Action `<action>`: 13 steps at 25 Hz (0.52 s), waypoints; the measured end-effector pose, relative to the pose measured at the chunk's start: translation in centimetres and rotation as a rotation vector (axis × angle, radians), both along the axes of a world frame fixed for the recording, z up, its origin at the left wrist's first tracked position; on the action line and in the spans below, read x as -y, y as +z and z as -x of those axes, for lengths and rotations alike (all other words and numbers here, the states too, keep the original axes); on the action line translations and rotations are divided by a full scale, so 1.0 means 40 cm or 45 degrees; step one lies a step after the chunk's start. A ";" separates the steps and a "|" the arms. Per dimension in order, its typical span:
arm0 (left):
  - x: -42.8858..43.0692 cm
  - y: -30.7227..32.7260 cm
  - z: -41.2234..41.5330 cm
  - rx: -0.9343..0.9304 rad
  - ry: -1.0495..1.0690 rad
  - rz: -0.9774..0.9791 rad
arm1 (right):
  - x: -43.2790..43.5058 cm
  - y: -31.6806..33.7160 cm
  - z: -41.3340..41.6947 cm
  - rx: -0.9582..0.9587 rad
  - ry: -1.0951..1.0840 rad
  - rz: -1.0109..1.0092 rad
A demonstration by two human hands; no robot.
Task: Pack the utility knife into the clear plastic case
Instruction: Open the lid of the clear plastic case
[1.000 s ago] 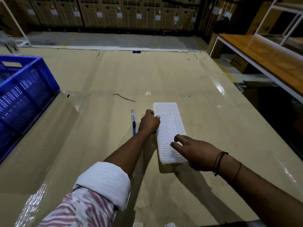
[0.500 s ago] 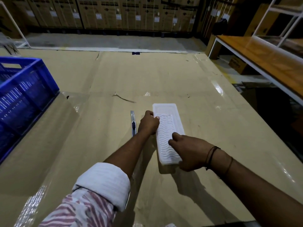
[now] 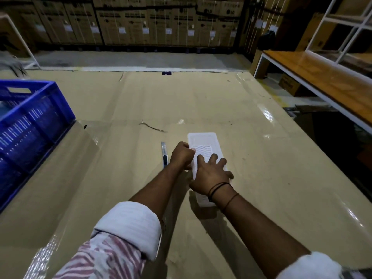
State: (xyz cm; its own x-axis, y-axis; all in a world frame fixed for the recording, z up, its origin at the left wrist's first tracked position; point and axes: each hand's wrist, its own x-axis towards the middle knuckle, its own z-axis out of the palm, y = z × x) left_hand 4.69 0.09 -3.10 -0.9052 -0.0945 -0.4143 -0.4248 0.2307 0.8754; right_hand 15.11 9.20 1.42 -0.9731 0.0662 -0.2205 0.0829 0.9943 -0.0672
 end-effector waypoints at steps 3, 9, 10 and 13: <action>-0.004 -0.002 0.006 -0.034 -0.051 0.051 | -0.019 0.004 0.002 -0.003 0.022 0.038; 0.008 0.002 -0.008 0.025 -0.088 -0.158 | -0.031 0.016 -0.006 -0.060 -0.015 0.150; 0.008 0.005 -0.011 0.022 -0.102 -0.175 | -0.038 0.020 -0.004 -0.061 -0.040 0.203; 0.012 0.002 -0.009 0.014 -0.137 -0.181 | -0.065 0.023 0.002 -0.090 -0.064 0.350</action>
State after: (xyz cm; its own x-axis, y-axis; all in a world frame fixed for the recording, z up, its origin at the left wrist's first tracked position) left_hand 5.03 -0.37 -3.04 -0.9022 0.0629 -0.4267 -0.4142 0.1499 0.8978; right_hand 15.05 11.80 2.35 -0.9838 0.0617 -0.1683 0.1168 0.9327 -0.3411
